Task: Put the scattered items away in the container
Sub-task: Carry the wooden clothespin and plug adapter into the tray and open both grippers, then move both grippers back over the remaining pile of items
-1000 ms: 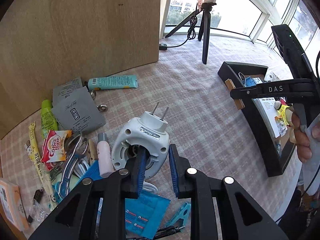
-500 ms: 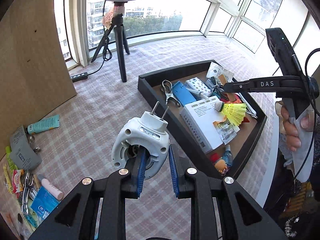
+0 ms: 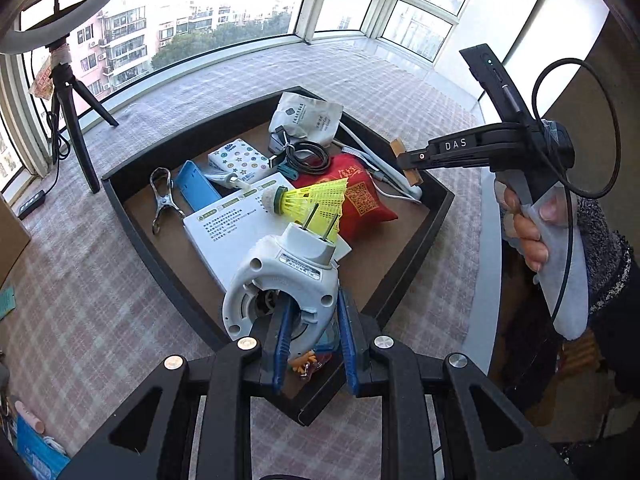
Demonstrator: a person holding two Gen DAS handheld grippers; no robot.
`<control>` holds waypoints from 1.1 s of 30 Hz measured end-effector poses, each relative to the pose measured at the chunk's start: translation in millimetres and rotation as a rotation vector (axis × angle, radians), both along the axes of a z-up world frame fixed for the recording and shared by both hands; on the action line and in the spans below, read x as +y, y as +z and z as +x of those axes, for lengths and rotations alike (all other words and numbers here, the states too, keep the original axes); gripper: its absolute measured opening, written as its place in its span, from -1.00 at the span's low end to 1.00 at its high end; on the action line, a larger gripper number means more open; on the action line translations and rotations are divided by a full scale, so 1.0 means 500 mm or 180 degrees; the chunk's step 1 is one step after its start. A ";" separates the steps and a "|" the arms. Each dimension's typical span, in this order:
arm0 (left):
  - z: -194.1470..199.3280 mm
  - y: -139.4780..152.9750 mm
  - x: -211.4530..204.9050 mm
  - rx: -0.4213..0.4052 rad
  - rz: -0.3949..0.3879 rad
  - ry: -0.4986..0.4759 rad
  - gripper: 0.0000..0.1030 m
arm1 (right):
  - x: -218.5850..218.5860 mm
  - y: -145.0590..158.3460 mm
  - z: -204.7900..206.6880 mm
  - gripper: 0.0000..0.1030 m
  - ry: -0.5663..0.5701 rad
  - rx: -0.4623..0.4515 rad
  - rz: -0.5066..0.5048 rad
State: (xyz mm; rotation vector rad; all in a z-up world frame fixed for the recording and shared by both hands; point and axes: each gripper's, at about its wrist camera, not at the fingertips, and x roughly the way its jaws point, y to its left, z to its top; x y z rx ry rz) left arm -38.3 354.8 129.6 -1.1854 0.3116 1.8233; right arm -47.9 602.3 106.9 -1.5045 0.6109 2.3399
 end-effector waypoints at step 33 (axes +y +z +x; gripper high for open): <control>-0.021 0.033 -0.268 0.0312 -0.0080 0.1346 -0.08 | -0.246 0.045 -0.078 0.11 0.1018 0.0383 0.0114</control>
